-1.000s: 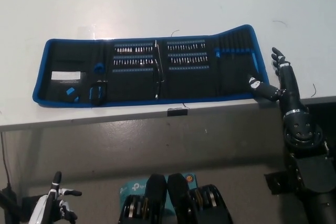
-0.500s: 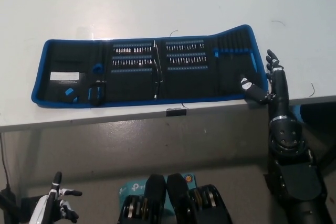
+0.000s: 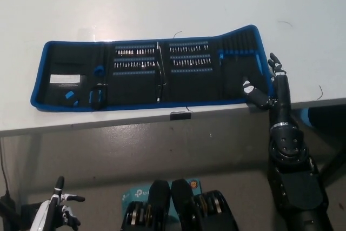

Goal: The robot uses its right hand to lift an edge of the toolkit kept in middle of the desk and make one fold in it

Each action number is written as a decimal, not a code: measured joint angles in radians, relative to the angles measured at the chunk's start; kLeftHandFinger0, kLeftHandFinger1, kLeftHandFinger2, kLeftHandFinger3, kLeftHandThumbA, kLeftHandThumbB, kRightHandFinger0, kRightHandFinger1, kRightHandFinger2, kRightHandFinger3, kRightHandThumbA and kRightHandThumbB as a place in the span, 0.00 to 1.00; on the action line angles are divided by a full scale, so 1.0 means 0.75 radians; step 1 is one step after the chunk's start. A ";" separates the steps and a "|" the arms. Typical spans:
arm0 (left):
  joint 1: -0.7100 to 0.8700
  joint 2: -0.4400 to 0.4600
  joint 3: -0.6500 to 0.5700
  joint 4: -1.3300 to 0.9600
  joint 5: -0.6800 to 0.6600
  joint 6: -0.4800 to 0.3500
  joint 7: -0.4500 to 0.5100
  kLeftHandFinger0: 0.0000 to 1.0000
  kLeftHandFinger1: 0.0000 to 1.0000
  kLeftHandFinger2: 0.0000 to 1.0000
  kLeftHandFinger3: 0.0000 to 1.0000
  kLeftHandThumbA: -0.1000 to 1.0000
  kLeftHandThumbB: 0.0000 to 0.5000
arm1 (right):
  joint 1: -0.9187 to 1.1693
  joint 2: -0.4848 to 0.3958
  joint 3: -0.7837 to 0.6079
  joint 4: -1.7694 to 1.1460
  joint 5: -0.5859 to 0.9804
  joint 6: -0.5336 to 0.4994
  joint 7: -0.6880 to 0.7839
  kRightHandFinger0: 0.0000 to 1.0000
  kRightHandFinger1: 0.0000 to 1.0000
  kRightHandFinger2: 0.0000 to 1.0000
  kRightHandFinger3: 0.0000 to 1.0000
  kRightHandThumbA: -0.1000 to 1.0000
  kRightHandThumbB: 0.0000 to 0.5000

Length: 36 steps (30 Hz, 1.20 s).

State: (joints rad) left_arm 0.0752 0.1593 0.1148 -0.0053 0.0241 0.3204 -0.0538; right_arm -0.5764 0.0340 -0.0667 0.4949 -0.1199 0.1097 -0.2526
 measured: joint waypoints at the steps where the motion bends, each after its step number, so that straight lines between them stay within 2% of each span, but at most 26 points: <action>1: 0.000 0.000 0.000 0.000 0.000 0.000 0.000 0.30 0.28 0.11 0.43 1.00 0.99 | 0.000 0.000 -0.001 0.000 0.002 -0.001 -0.001 0.72 0.78 0.97 1.00 0.62 0.50; 2: 0.000 0.000 0.000 0.000 0.000 0.000 0.000 0.31 0.28 0.11 0.43 1.00 1.00 | 0.000 0.000 -0.002 0.000 0.004 -0.002 -0.002 0.69 0.76 0.95 1.00 0.59 0.47; 3: 0.000 0.000 0.000 0.000 0.001 0.000 0.000 0.31 0.27 0.10 0.42 1.00 0.99 | 0.000 0.001 -0.003 0.000 0.011 -0.007 -0.001 0.52 0.57 0.71 1.00 0.51 0.44; 4: -0.001 0.000 -0.001 0.000 0.002 0.000 0.000 0.31 0.27 0.10 0.42 1.00 0.99 | 0.000 0.005 -0.008 0.001 0.018 -0.014 -0.001 0.47 0.52 0.66 1.00 0.50 0.44; 5: -0.002 0.000 -0.001 0.000 0.003 0.000 0.000 0.32 0.28 0.09 0.42 1.00 0.99 | 0.000 0.013 -0.019 0.002 0.026 -0.021 -0.002 0.29 0.36 0.49 1.00 0.41 0.37; 6: -0.002 0.000 -0.002 0.000 0.004 0.000 0.000 0.31 0.27 0.08 0.41 1.00 0.97 | 0.000 0.016 -0.027 0.002 0.033 -0.026 -0.002 0.16 0.23 0.34 1.00 0.32 0.25; 7: -0.003 0.000 -0.002 0.000 0.005 0.000 0.000 0.30 0.26 0.08 0.40 1.00 0.97 | 0.000 0.020 -0.033 0.004 0.039 -0.031 -0.004 0.04 0.10 0.21 1.00 0.14 0.16; 8: -0.003 0.000 -0.003 -0.001 0.005 0.000 0.000 0.31 0.28 0.11 0.41 1.00 0.97 | 0.000 0.025 -0.040 0.006 0.045 -0.036 -0.007 0.00 0.01 0.08 1.00 0.02 0.08; 9: -0.005 0.000 -0.003 -0.001 0.005 0.000 0.000 0.32 0.29 0.12 0.42 1.00 0.97 | 0.000 0.034 -0.046 0.010 0.049 -0.047 -0.014 0.00 0.00 0.02 0.94 0.00 0.05; 10: -0.006 0.000 -0.002 -0.001 0.005 0.000 -0.001 0.32 0.29 0.12 0.42 1.00 0.99 | 0.000 0.042 -0.048 0.019 0.050 -0.057 -0.021 0.00 0.00 0.00 0.62 0.00 0.01; 12: -0.010 0.000 -0.002 -0.002 0.005 0.000 -0.001 0.30 0.29 0.13 0.42 1.00 0.99 | 0.000 0.051 -0.043 0.032 0.048 -0.076 -0.030 0.00 0.00 0.00 0.41 0.00 0.00; 16: -0.011 0.000 -0.003 -0.003 0.005 0.001 -0.001 0.31 0.29 0.12 0.40 1.00 0.98 | 0.000 0.064 -0.015 0.050 0.020 -0.103 -0.065 0.00 0.00 0.00 0.39 0.00 0.02; 18: -0.011 0.001 -0.003 -0.003 0.005 0.001 -0.002 0.27 0.25 0.08 0.38 1.00 0.99 | 0.000 0.065 -0.007 0.060 0.001 -0.115 -0.100 0.00 0.00 0.00 0.39 0.00 0.00; 24: -0.011 0.001 -0.006 -0.003 0.006 0.001 -0.002 0.31 0.29 0.13 0.41 1.00 0.91 | 0.000 0.073 -0.007 0.063 -0.017 -0.122 -0.152 0.00 0.00 0.00 0.39 0.00 0.06; 26: -0.011 0.001 -0.006 -0.003 0.006 0.001 -0.002 0.30 0.29 0.13 0.41 1.00 0.92 | 0.000 0.077 -0.007 0.068 -0.022 -0.124 -0.168 0.00 0.00 0.00 0.39 0.00 0.06; 27: -0.011 0.001 -0.006 -0.003 0.006 0.001 -0.002 0.28 0.29 0.14 0.42 1.00 1.00 | 0.000 0.079 -0.007 0.070 -0.024 -0.128 -0.175 0.00 0.00 0.00 0.39 0.00 0.05; 29: -0.011 0.001 -0.007 -0.003 0.006 0.001 -0.002 0.29 0.29 0.17 0.43 1.00 1.00 | 0.000 0.083 -0.007 0.071 -0.029 -0.129 -0.186 0.00 0.00 0.00 0.38 0.00 0.06; 30: -0.011 0.001 -0.008 -0.003 0.006 0.001 -0.003 0.29 0.29 0.16 0.43 1.00 0.96 | 0.000 0.084 -0.007 0.070 -0.031 -0.129 -0.190 0.00 0.00 0.00 0.37 0.00 0.08; 32: -0.011 0.002 -0.009 -0.003 0.006 0.001 -0.003 0.29 0.28 0.14 0.42 1.00 0.96 | 0.000 0.085 -0.006 0.070 -0.034 -0.129 -0.194 0.00 0.00 0.00 0.36 0.00 0.09; 33: -0.011 0.002 -0.009 -0.003 0.006 0.001 -0.003 0.30 0.28 0.14 0.42 1.00 0.90 | -0.001 0.084 -0.004 0.070 -0.036 -0.129 -0.196 0.00 0.00 0.00 0.37 0.00 0.09; 36: -0.007 0.006 -0.009 -0.003 0.005 0.001 -0.007 0.31 0.28 0.14 0.41 1.00 0.94 | -0.007 0.082 0.013 0.045 -0.050 -0.107 -0.197 0.00 0.00 0.00 0.34 0.00 0.10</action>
State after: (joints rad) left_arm 0.0696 0.1636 0.1078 -0.0074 0.0276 0.3212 -0.0587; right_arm -0.5818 0.0957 -0.0568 0.5283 -0.1574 0.0291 -0.4005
